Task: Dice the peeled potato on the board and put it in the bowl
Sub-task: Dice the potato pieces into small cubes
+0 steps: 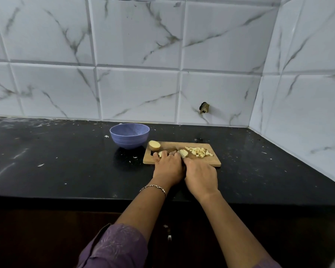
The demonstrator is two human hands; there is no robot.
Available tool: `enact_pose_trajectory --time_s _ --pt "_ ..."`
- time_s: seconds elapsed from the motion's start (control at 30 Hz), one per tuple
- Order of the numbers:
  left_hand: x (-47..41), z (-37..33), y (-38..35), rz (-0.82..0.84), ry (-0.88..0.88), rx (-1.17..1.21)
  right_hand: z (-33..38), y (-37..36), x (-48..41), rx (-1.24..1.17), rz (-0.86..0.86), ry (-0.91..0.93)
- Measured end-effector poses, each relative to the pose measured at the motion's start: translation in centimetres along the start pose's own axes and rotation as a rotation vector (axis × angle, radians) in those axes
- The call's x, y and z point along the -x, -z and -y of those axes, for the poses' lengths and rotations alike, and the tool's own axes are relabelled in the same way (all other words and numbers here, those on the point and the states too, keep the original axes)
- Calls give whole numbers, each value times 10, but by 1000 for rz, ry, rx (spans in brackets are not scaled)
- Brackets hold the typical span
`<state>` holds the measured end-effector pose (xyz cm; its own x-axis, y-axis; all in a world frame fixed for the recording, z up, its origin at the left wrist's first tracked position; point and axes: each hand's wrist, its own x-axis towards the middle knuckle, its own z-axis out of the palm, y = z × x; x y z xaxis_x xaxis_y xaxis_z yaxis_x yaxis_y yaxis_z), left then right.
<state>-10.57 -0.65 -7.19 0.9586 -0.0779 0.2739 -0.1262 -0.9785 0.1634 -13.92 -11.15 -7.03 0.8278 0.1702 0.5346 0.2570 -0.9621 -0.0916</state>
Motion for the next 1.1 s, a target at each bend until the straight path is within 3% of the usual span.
enact_pose_trajectory --time_s 0.3,0.53,1.1 --pt "-1 2 -4 -45 9 -16 1 1 10 -126 -83 -132" --pt "-2 3 -4 -40 30 -5 2 9 12 -232 -35 -167" --pt "-1 2 -3 -50 3 -56 6 8 8 -79 48 -32"
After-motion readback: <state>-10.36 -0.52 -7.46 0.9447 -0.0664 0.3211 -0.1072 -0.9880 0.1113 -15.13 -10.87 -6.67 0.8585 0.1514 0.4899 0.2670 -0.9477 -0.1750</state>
